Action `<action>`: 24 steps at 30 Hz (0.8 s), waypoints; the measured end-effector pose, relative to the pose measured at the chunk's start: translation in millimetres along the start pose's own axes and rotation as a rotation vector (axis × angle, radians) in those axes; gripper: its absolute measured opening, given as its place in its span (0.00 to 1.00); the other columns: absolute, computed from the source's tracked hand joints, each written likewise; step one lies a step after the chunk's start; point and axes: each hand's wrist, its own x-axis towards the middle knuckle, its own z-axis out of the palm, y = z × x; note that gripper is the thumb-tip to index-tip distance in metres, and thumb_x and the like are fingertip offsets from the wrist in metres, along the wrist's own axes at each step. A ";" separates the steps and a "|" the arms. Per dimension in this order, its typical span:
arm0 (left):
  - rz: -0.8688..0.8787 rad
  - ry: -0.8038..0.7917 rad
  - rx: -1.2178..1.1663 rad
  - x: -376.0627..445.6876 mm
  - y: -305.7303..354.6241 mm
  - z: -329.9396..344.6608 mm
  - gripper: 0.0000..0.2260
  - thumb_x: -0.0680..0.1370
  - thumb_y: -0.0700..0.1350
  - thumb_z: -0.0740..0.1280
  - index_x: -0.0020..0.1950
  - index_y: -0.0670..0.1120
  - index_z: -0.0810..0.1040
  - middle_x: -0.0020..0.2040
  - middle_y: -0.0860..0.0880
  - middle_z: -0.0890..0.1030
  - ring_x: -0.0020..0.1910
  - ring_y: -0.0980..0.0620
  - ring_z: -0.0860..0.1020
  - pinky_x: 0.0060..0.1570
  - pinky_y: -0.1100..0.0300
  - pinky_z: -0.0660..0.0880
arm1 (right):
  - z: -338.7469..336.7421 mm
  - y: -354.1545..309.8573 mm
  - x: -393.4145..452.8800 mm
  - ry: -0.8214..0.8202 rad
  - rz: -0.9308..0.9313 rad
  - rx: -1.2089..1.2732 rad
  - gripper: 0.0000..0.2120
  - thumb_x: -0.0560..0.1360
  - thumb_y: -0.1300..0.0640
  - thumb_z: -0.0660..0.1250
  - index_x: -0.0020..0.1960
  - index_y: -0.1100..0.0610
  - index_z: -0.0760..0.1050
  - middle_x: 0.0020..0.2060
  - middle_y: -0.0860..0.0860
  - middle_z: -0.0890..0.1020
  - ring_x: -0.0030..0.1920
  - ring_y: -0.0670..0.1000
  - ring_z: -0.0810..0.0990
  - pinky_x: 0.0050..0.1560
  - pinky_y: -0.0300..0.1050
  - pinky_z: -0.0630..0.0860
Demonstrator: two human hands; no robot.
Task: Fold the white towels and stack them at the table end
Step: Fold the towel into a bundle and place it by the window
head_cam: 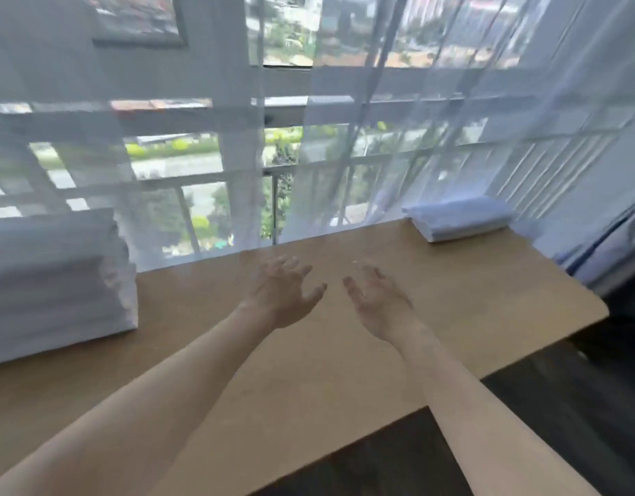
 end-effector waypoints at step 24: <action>0.027 -0.225 -0.157 260.0 309.6 142.2 0.27 0.82 0.65 0.52 0.76 0.55 0.69 0.78 0.49 0.68 0.77 0.48 0.65 0.73 0.52 0.60 | -177.4 347.1 117.3 -0.217 0.241 0.008 0.30 0.82 0.36 0.49 0.81 0.46 0.54 0.81 0.46 0.53 0.80 0.48 0.50 0.77 0.49 0.50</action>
